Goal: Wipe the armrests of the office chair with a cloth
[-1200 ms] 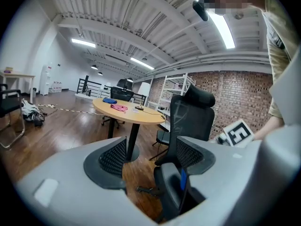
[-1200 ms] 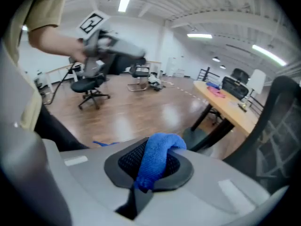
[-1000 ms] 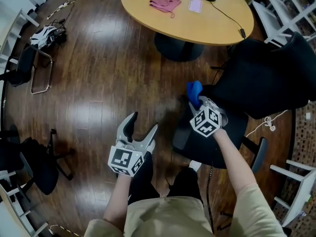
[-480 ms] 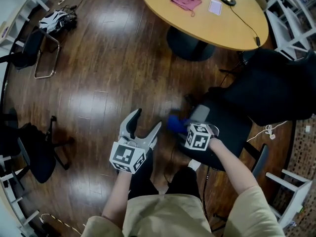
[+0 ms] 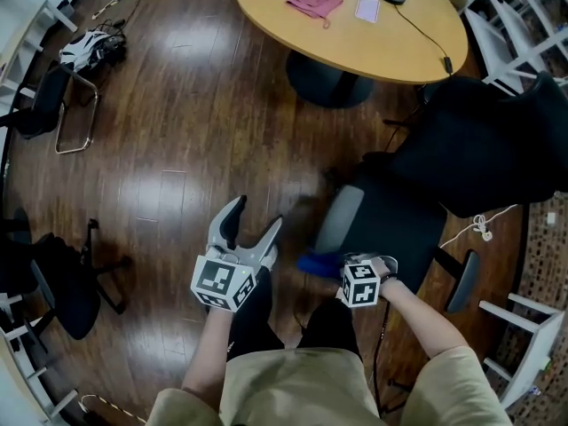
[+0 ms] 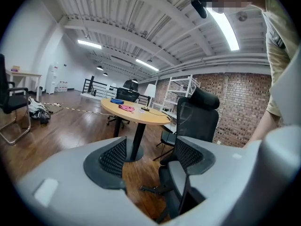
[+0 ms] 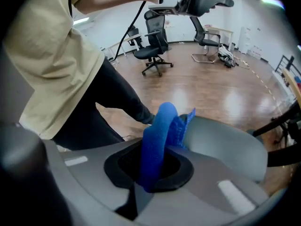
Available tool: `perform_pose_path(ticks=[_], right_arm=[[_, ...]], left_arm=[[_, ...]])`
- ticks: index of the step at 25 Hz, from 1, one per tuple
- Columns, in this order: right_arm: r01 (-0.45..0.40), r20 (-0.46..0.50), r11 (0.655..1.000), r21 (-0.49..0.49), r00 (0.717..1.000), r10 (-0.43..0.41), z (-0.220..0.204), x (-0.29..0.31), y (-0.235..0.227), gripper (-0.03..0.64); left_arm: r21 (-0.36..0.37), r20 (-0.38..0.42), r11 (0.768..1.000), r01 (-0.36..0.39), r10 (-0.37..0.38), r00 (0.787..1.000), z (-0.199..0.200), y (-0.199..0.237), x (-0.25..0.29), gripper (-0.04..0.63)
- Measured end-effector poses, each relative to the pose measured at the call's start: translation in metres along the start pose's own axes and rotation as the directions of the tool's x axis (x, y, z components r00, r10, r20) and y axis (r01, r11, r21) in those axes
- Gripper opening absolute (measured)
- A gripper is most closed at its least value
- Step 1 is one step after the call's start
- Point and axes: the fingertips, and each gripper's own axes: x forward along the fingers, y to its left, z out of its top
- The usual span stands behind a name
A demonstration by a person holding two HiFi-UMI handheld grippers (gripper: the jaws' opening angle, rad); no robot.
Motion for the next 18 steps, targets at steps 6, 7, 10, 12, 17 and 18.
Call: perform_pose_path(ticks=[6, 7, 10, 12, 17, 18], right_arm=[[0.162, -0.118, 0.985, 0.053, 0.981, -0.155, -0.063, -0.017, -0.043, 0.020], [0.219, -0.127, 0.971, 0.099, 0.970, -0.206, -0.074, -0.024, -0.061, 0.020], [0.394, -0.139, 0.872, 0.290, 0.919, -0.369, -0.102, -0.052, -0.128, 0.020], [0.480, -0.173, 0.799, 0.363, 0.877, -0.448, -0.120, -0.072, -0.167, 0.020], [0.585, -0.219, 0.693, 0.421, 0.807, -0.548, -0.140, -0.110, -0.227, 0.020], [0.568, -0.188, 0.694, 0.442, 0.815, -0.547, -0.133, -0.112, -0.235, 0.020]], left_arm=[[0.010, -0.009, 1.000, 0.018, -0.018, 1.000, -0.004, -0.011, 0.007, 0.313], [0.012, -0.011, 1.000, 0.019, -0.018, 1.000, -0.004, -0.011, 0.008, 0.313], [0.010, -0.023, 1.000, 0.010, -0.010, 1.000, -0.003, -0.011, 0.009, 0.313], [0.001, -0.026, 1.000, 0.005, -0.005, 1.000, -0.005, -0.011, 0.012, 0.313], [-0.021, -0.015, 1.000, 0.003, -0.003, 1.000, -0.004, -0.011, 0.017, 0.313], [-0.023, -0.019, 1.000, 0.003, -0.004, 1.000, -0.005, -0.009, 0.019, 0.313]])
